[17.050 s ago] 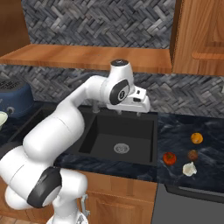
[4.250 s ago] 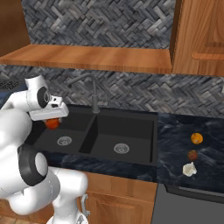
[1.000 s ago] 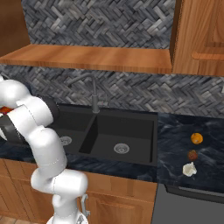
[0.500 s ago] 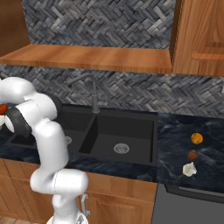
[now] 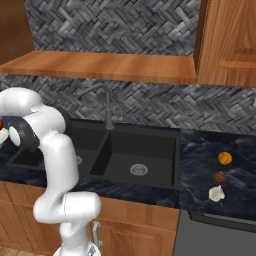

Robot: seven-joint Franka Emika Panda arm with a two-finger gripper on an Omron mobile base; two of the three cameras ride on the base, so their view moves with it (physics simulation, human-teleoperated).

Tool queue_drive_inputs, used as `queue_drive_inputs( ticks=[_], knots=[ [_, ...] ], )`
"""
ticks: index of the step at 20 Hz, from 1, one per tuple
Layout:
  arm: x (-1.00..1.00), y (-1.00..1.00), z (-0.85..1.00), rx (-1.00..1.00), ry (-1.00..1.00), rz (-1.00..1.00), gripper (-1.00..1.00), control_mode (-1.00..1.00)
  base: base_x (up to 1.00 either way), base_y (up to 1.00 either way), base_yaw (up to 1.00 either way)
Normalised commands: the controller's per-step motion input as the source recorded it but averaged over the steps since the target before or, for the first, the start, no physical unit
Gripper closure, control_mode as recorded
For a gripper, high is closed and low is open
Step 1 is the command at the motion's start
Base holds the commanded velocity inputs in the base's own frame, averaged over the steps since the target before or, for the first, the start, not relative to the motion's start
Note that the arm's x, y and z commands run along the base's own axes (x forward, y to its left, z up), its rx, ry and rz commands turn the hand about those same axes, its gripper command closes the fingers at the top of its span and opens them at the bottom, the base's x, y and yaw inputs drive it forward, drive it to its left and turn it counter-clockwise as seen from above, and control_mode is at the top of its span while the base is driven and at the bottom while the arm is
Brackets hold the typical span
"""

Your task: There is a mixed pile of frozen fruits and vegetables on the counter. Locate all the frozen vegetables and place the items in a bowl on the counter. Take all the frozen fruits and defrost them in a running sink.

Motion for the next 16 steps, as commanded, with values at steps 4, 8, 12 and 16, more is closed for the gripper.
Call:
queue_drive_inputs(
  ticks=[4, 8, 12, 16],
  knots=[
    [0.06, 0.18, -0.06, 0.00, 0.01, 0.00, 1.00, -1.00, 0.00, 0.00, 0.00],
    [0.06, 0.18, -0.05, 0.00, 0.00, 0.00, 1.00, -1.00, 0.00, 0.00, 0.00],
    [0.03, 0.19, -0.13, 0.00, 0.02, 0.00, 1.00, -1.00, 0.00, 0.00, 0.00],
    [0.03, 0.20, -0.19, 0.00, 0.04, 0.00, 1.00, -1.00, 0.00, 0.00, 0.00]
  ],
)
